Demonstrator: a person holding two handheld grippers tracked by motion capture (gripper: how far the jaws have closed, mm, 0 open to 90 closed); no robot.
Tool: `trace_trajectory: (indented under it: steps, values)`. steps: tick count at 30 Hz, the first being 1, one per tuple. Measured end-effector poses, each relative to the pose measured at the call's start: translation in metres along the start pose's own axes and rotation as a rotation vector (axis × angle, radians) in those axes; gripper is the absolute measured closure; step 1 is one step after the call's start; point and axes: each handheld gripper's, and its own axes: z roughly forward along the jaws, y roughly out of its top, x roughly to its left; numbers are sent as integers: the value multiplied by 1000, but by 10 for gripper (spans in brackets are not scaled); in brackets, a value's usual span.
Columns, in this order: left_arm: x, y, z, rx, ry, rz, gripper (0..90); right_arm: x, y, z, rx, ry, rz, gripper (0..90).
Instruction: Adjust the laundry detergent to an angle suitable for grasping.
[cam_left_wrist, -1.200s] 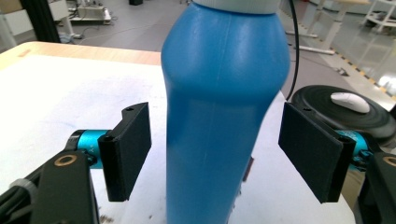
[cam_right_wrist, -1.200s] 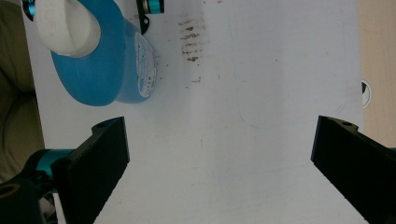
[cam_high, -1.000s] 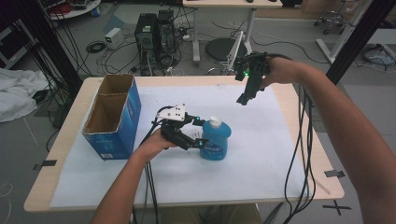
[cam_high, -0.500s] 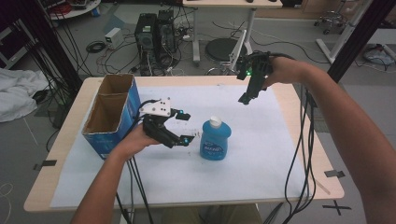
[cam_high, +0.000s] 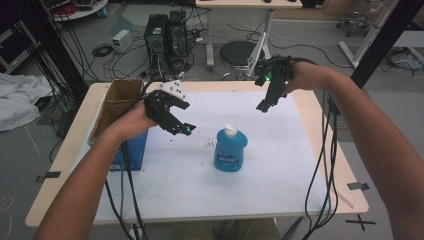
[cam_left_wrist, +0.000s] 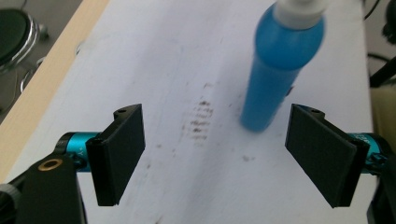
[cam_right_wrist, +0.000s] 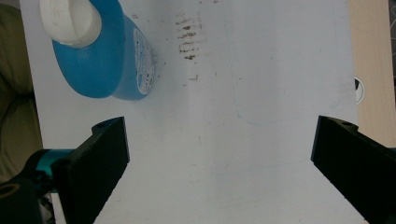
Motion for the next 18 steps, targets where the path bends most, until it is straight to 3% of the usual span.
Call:
trace_trajectory:
  steps: [2, 5, 7, 10, 12, 13, 18]
  values:
    - [7, 5, 3, 61, -7, 2, 201, 0, 0, 0, -4, 1, 0, 32]
    - [12, 10, 9, 151, -25, 53, 201, 1, -2, 1, -5, 3, 2, 33]
    - [16, 12, 14, 181, -32, 41, 201, 1, -3, 2, -6, 4, 5, 32]
    - [21, 12, 20, 235, -36, 54, 183, 1, -5, 5, -6, 6, 9, 32]
    - [23, 12, 24, 273, -24, 58, 59, 0, -6, 7, -2, 8, 6, 32]
    - [23, 11, 25, 287, -13, 61, 58, 0, -6, 7, -2, 8, 8, 32]
    - [25, 8, 32, 343, -44, 71, 48, 0, -6, 8, -4, 9, 9, 32]
